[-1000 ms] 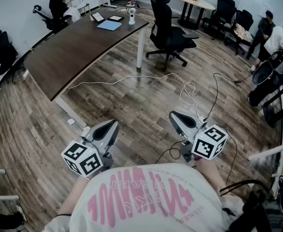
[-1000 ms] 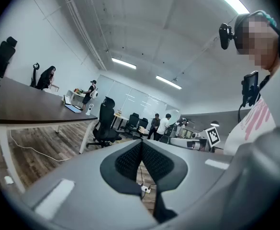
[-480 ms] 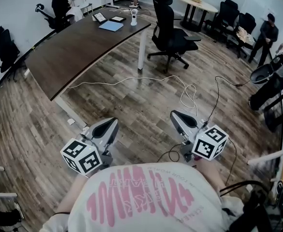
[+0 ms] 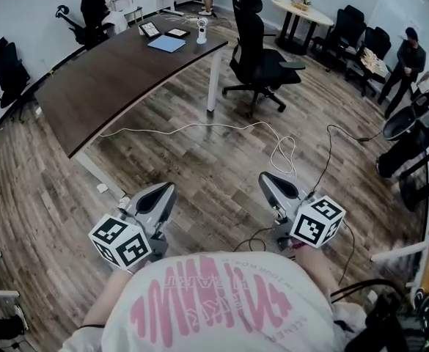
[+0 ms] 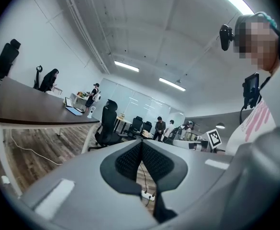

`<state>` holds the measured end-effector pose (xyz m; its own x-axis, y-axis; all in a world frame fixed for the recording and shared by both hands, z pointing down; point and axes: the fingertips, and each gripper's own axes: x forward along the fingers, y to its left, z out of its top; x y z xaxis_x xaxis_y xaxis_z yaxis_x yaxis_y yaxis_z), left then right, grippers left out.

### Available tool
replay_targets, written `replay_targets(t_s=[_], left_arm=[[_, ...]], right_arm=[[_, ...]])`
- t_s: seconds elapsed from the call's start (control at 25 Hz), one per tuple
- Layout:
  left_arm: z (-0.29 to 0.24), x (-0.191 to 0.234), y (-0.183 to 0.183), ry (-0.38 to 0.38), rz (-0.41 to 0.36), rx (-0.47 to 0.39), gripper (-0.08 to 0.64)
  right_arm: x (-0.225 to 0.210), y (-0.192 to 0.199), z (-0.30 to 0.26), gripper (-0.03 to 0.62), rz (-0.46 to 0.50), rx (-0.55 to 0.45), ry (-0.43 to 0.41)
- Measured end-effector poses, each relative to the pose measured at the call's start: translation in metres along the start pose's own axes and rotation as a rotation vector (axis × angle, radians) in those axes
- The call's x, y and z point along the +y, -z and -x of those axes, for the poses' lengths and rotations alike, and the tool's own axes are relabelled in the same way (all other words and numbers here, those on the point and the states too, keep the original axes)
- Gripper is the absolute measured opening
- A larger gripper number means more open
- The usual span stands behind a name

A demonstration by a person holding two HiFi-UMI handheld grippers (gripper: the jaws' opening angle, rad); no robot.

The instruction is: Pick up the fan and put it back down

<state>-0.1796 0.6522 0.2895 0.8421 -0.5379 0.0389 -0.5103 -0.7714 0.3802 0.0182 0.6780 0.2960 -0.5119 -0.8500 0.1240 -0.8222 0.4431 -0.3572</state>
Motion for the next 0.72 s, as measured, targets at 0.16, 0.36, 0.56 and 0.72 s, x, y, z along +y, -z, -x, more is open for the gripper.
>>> replay_targets(t_s=[0.16,0.36,0.56,0.72], left_arm=[[-0.007,-0.005,-0.008,-0.017,-0.007,-0.115,0.018],[-0.017,0.01,0.001,-0.076,-0.026,-0.064,0.018],[-0.036,0.024,-0.012,-0.061,-0.043,-0.049,0.02],[-0.062,0.051,-0.02,-0.029,-0.04,-0.046,0.018]], right_arm=[[-0.016,0.002,0.007,0.006,-0.027,-0.027,-0.053],[-0.036,0.011,0.006,0.006,-0.024,-0.001,-0.045],[-0.051,0.007,-0.01,0.006,-0.029,0.011,-0.019],[-0.072,0.006,-0.032,0.006,-0.034,0.009,0.03]])
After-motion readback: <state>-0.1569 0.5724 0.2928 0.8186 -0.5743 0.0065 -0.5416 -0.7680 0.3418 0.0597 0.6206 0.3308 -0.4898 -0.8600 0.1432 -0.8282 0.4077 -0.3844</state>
